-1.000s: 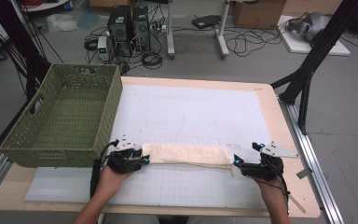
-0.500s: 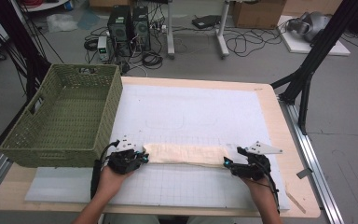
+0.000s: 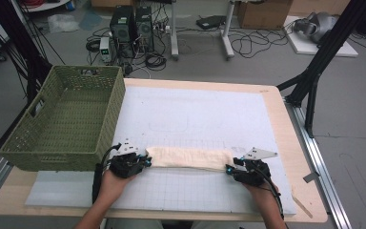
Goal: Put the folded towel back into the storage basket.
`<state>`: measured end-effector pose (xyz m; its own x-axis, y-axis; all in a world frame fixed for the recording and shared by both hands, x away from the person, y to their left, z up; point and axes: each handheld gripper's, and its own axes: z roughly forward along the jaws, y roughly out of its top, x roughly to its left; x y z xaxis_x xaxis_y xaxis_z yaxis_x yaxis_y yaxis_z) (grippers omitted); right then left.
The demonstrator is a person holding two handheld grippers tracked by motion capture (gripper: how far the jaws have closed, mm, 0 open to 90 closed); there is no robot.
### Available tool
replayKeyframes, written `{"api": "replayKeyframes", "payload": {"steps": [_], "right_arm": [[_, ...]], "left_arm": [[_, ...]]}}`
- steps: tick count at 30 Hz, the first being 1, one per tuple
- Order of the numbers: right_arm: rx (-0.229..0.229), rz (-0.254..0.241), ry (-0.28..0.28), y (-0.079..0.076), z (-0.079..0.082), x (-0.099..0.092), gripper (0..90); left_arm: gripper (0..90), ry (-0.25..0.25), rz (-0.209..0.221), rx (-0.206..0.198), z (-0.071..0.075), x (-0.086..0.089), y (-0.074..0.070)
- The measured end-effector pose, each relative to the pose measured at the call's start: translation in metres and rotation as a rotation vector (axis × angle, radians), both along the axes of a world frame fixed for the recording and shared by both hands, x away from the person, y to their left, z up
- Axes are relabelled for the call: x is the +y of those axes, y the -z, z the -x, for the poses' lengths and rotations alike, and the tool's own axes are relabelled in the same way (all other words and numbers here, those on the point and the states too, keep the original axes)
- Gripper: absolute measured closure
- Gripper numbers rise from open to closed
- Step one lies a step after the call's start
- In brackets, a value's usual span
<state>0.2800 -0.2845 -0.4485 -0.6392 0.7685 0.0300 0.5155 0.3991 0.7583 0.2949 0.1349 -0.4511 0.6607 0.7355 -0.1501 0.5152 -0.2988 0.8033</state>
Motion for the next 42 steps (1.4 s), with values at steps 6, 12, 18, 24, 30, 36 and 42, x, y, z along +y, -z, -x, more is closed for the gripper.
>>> {"api": "replayKeyframes", "payload": {"steps": [6,12,18,24,30,36,42], "right_arm": [[0.001,-0.028,-0.045,0.003,0.001,-0.001,73.4],[0.031,-0.050,-0.030,0.001,0.002,0.000,81.7],[-0.002,-0.030,-0.012,-0.006,0.003,0.002,83.1],[-0.038,-0.055,0.003,-0.014,0.004,-0.001,83.1],[-0.076,-0.110,0.011,-0.026,0.006,-0.008,83.0],[-0.121,-0.156,0.003,-0.041,0.003,-0.007,83.0],[-0.165,-0.183,-0.010,-0.060,-0.004,-0.004,83.0]], "left_arm": [[82.5,-0.001,0.000,-0.001,0.000,0.000,0.000],[82.9,-0.006,-0.001,-0.002,0.000,0.000,0.000],[83.2,-0.009,0.016,-0.025,0.001,0.002,-0.005],[83.3,0.000,0.058,-0.058,0.003,0.005,-0.015],[83.3,0.011,0.105,-0.099,0.005,0.009,-0.028],[83.3,0.004,0.142,-0.149,0.006,0.016,-0.045],[83.3,-0.006,0.172,-0.207,0.006,0.025,-0.066]]}}
